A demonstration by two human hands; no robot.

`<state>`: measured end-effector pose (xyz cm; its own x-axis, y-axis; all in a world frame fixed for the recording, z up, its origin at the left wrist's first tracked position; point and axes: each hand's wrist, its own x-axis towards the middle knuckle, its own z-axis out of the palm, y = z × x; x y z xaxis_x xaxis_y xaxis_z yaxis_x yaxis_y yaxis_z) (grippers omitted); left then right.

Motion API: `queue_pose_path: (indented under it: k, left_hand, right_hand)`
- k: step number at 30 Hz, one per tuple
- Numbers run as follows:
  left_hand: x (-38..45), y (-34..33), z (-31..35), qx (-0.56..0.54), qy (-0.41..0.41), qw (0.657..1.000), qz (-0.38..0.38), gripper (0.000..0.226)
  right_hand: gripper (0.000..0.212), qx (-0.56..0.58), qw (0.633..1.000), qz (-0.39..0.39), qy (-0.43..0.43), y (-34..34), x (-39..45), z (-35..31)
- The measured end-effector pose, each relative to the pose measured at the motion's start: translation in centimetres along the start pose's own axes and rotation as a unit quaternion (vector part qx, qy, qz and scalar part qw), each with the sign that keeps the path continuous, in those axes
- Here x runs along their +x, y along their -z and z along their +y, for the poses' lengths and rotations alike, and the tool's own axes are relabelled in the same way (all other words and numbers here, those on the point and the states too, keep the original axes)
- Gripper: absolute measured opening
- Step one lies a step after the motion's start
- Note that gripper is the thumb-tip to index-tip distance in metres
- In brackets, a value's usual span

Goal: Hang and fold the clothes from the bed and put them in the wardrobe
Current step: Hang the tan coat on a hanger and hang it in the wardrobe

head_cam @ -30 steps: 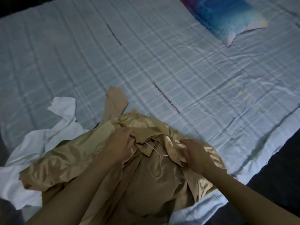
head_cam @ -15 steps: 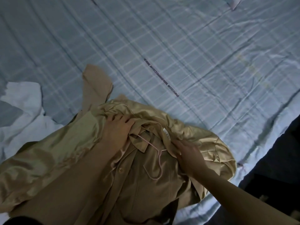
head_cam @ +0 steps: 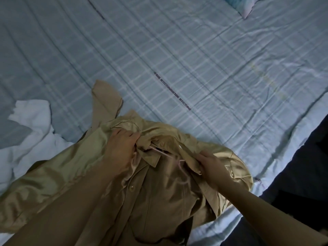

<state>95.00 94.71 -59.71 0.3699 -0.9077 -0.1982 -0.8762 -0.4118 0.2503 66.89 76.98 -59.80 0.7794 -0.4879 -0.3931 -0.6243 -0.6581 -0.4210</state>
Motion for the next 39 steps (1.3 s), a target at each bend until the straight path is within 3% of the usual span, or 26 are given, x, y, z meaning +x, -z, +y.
queue_pose_path:
  k: [2,5,7,10,13,16,23,31,39]
  left_hand:
    - [-0.1,1.7,0.2,-0.06,0.01,0.998,0.023,0.031]
    - [-0.3,4.5,0.5,-0.139,0.058,0.985,0.087,0.032]
    - [-0.7,6.6,1.1,-0.142,0.066,0.98,0.125,0.029]
    - [-1.5,10.0,1.8,-0.133,0.078,0.97,0.189,0.019]
    - [-2.2,13.5,1.9,-0.156,0.099,0.96,0.212,0.032]
    - [-3.2,18.0,2.4,-0.142,0.075,0.957,0.243,0.042]
    - [-7.2,30.2,4.9,-0.094,0.024,0.941,0.325,0.034]
    - [-15.0,43.4,9.6,-0.048,0.017,0.887,0.458,0.029]
    - [-24.3,50.4,17.6,0.058,0.042,0.906,0.418,0.021]
  right_hand:
    - [0.027,0.049,0.997,0.055,-0.003,1.6,-0.1,-0.5]
    - [0.023,0.105,0.984,0.143,0.017,5.2,-0.2,-2.0]
    - [0.031,0.124,0.974,0.189,0.03,7.5,-0.3,-3.1]
    - [0.023,0.132,0.962,0.233,0.047,10.6,-0.5,-4.4]
    - [0.017,0.13,0.952,0.268,0.072,14.0,-1.2,-6.1]
    - [0.017,0.129,0.942,0.291,0.104,17.6,-2.4,-8.2]
    - [0.019,0.123,0.911,0.345,0.188,27.2,-4.9,-13.8]
    - [0.017,0.132,0.836,0.418,0.331,38.7,-9.3,-20.8]
    - [0.017,0.141,0.797,0.39,0.44,44.8,-15.5,-21.9]
